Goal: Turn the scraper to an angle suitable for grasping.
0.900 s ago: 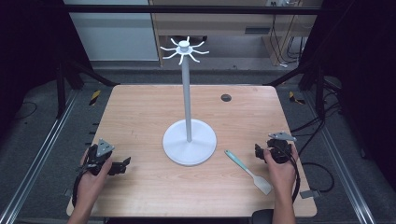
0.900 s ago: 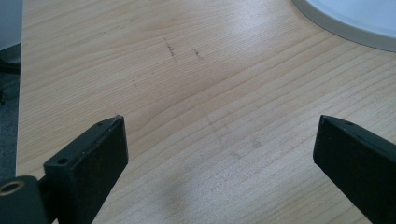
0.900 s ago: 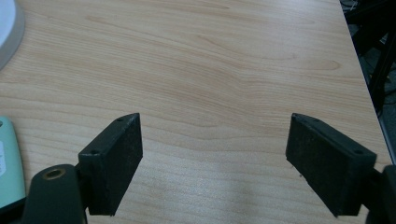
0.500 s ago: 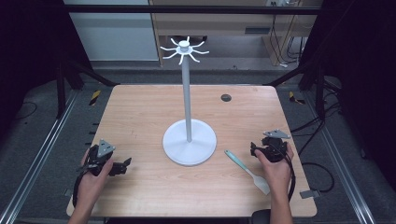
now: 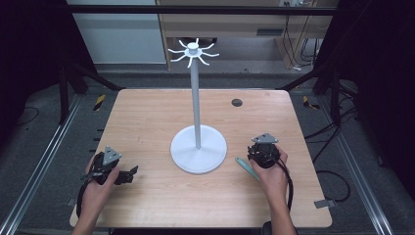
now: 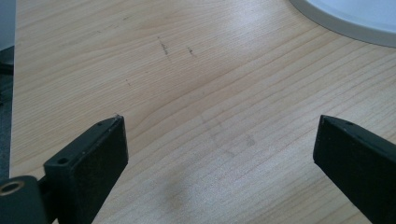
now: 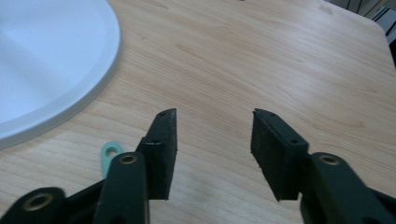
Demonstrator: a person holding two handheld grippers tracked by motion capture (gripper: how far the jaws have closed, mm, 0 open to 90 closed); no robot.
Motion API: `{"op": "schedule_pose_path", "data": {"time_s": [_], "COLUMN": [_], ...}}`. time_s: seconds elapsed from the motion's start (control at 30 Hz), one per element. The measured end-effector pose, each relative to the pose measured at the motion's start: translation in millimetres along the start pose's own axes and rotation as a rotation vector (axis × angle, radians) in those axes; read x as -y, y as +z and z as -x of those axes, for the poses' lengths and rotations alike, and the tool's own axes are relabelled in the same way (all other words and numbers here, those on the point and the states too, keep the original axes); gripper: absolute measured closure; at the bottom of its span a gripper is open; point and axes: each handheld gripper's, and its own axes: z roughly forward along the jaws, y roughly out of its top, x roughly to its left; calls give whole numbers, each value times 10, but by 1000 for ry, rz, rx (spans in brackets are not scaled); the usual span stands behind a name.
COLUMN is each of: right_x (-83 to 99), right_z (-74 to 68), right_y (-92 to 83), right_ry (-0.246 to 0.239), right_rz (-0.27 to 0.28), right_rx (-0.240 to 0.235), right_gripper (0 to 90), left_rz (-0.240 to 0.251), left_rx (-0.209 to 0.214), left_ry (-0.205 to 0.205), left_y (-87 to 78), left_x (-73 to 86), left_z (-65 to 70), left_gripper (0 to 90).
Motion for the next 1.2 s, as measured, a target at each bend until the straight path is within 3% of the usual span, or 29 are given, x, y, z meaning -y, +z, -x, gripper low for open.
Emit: {"op": "schedule_pose_path", "data": {"time_s": [0.1, 0.2, 0.47, 0.7, 1.2], "right_x": [-10, -2, 16, 53, 71], "right_z": [-60, -73, -87, -95, -146], "right_y": [44, 72, 127, 186, 226], "right_ry": [-24, -32, -24, -4, -18], "right_rz": [-50, -79, -161, -210, -243], "right_rx": [-32, -51, -122, -184, -225], "right_gripper": [656, 693, 900, 900, 900], "left_rz": [-1, -1, -3, -4, -5], "left_rx": [1, 1, 3, 5, 7], "left_ry": [1, 2, 4, 5, 9], "left_y": [3, 4, 6, 6, 9], "left_x": [0, 0, -2, -3, -5], "left_z": [1, 1, 5, 12, 18], "left_gripper": [29, 29, 29, 29, 29]}}
